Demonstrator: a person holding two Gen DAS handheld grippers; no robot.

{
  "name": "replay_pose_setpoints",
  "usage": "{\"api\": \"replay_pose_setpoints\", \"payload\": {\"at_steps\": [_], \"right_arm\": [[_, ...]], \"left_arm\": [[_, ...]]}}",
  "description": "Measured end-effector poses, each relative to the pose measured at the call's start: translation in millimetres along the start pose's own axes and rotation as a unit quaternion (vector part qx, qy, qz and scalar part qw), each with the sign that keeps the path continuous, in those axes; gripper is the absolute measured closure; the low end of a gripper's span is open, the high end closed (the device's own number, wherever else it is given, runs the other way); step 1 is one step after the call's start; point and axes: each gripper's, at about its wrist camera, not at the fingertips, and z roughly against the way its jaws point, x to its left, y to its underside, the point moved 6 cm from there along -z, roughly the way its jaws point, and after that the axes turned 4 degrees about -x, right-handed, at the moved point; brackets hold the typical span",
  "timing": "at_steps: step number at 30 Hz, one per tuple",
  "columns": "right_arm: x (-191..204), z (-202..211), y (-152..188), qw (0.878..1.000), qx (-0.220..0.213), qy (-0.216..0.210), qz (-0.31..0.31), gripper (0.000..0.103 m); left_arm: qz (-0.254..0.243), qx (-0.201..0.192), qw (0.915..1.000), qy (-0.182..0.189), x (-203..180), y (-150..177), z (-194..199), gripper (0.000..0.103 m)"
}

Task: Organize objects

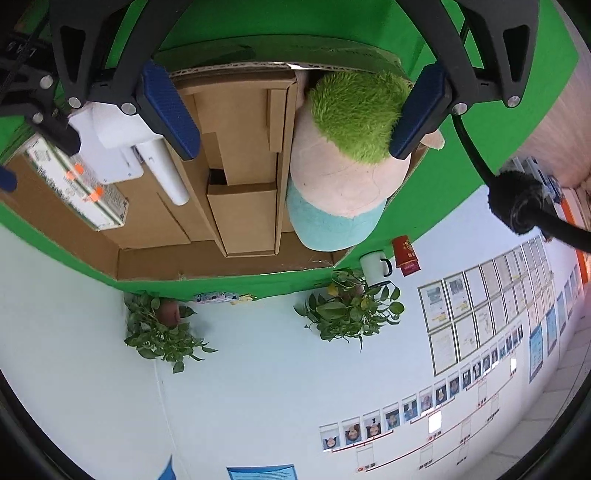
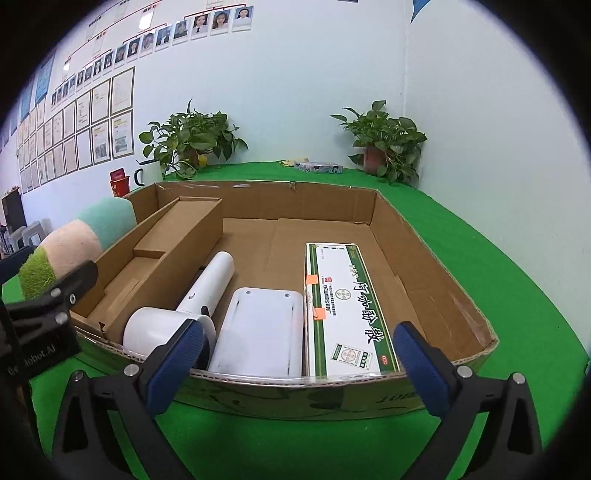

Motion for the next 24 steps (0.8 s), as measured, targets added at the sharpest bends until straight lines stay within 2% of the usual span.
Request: {"api": "replay_pose_setpoints", "payload": {"at_steps": [24], "right_arm": [[0.1,0.8,-0.2,1.000,0.000,0.000,0.000,0.001]], "left_arm": [[0.011,0.015,0.9998,0.005,-0.3,2.7,-16.2,0.000]]}}
